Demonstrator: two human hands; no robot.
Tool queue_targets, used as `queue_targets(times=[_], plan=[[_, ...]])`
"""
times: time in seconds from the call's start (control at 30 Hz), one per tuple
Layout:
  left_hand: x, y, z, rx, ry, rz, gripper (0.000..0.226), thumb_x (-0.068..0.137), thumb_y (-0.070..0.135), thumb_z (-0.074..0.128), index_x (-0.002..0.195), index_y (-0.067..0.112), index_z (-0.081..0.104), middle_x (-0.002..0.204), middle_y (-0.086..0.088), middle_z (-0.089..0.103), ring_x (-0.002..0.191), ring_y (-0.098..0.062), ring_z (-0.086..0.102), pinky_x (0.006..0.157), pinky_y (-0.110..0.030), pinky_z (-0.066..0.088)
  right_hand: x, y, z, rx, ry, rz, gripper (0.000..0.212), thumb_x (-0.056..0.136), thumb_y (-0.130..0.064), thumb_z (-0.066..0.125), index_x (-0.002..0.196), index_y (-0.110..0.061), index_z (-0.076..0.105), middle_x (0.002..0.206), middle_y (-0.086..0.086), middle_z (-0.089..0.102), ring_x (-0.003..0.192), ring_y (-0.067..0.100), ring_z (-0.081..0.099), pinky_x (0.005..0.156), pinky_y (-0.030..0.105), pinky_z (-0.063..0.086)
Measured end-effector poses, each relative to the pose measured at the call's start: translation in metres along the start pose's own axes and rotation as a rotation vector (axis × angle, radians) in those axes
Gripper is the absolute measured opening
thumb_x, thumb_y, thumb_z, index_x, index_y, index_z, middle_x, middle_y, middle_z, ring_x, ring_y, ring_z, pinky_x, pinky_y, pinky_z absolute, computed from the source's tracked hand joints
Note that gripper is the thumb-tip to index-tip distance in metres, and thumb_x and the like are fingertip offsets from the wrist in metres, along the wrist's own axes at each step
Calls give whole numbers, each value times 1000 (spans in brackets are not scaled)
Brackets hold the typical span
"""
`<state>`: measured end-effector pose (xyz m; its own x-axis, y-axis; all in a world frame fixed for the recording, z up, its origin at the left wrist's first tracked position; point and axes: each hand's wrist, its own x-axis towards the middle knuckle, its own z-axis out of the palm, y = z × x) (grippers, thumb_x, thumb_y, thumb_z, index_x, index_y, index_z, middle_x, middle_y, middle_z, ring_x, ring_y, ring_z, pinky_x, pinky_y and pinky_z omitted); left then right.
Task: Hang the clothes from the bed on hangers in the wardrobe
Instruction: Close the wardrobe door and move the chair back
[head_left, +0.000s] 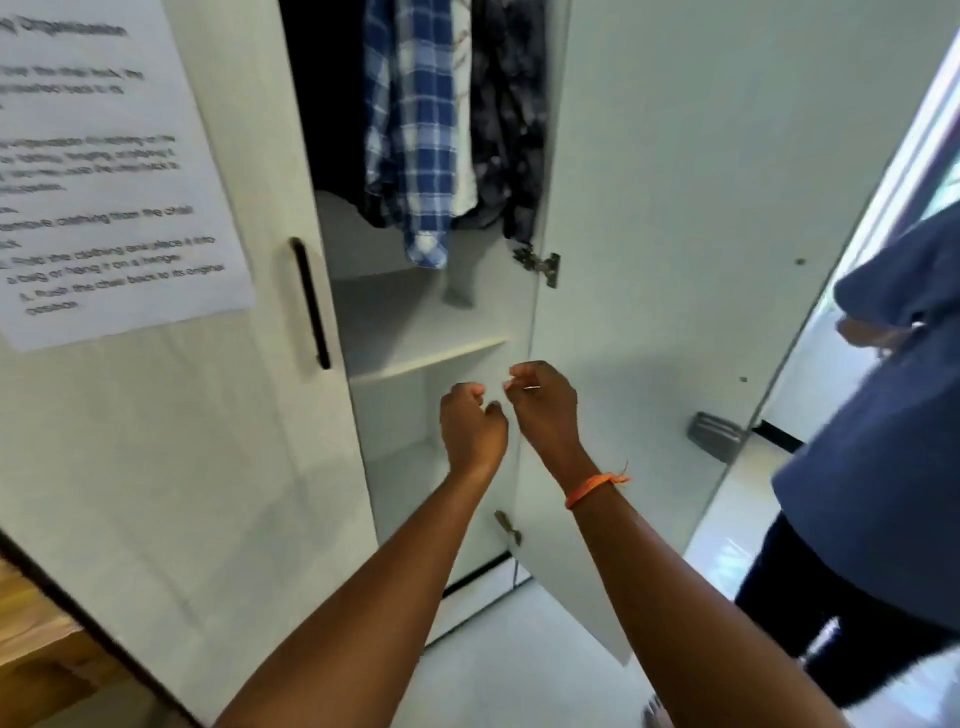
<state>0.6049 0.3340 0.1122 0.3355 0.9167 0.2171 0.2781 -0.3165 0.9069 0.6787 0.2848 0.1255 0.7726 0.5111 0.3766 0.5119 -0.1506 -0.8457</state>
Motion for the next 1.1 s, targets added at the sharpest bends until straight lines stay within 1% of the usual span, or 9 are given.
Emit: queue_targets(times=[0.13, 0.3, 0.4, 0.57, 0.73, 0.83, 0.9, 1.0, 1.1], plan=[[-36, 25, 37, -63, -118, 20, 23, 91, 9, 62, 115, 8, 62, 116, -8, 64, 108, -22, 62, 87, -23, 44, -7, 41, -67, -63, 308, 80, 17, 83, -5, 66, 99, -6, 69, 100, 11, 69, 96, 28, 65, 87, 32, 46], [-52, 43, 60, -79, -140, 26, 20, 91, 5, 58, 110, 9, 63, 111, -5, 65, 102, -18, 62, 81, -19, 42, 11, 69, -137, -193, 632, 190, 55, 79, -17, 64, 130, -9, 45, 132, 16, 40, 118, 36, 46, 102, 45, 37], [-54, 48, 74, -67, -118, 10, 22, 89, 1, 55, 109, 8, 63, 111, -4, 65, 102, -18, 62, 81, -20, 43, 25, 89, -165, -160, 752, 152, 71, 76, -17, 66, 139, -4, 36, 142, 18, 33, 130, 35, 36, 108, 36, 22], [-67, 62, 103, -57, -71, -18, 25, 88, -1, 53, 109, 7, 63, 112, -5, 65, 102, -18, 62, 81, -21, 45, 36, 121, -171, 90, 531, 199, 88, 83, -35, 71, 150, -7, 21, 151, 12, 34, 134, 34, 42, 110, 38, 30], [-92, 82, 134, -111, -49, -70, 16, 91, 8, 57, 104, 12, 65, 103, 2, 66, 93, -13, 63, 75, -18, 49, 47, 122, -196, 132, 593, 262, 57, 88, -59, 55, 123, -14, 49, 119, 5, 58, 110, 26, 56, 98, 42, 43], [-104, 91, 144, -129, -32, -1, 16, 94, 31, 61, 98, 16, 66, 94, 5, 67, 85, -15, 66, 78, -29, 55, 30, 124, -201, 254, 605, 152, 51, 96, -57, 35, 116, -14, 53, 95, 1, 64, 86, 19, 62, 78, 37, 50], [-112, 98, 145, -113, -43, 81, 27, 94, 44, 59, 101, 19, 65, 96, 8, 66, 84, -9, 64, 76, -25, 53, 16, 118, -198, 274, 572, 113, 48, 101, -50, 32, 126, -13, 50, 88, -2, 62, 79, 19, 60, 67, 28, 42], [-122, 102, 138, -125, -35, 151, 34, 94, 48, 58, 110, 19, 64, 100, 7, 67, 86, -3, 63, 75, -20, 51, -1, 99, -182, 176, 442, 74, 41, 105, -36, 39, 139, -15, 48, 79, -5, 60, 75, 18, 57, 66, 25, 34], [-124, 97, 114, -68, 99, 209, 27, 94, 44, 60, 106, 20, 65, 97, 9, 69, 87, -1, 64, 74, -16, 51, -21, 82, -156, 142, 220, -44, 40, 103, -42, 40, 133, -22, 57, 94, 3, 73, 85, 22, 67, 72, 33, 49]])
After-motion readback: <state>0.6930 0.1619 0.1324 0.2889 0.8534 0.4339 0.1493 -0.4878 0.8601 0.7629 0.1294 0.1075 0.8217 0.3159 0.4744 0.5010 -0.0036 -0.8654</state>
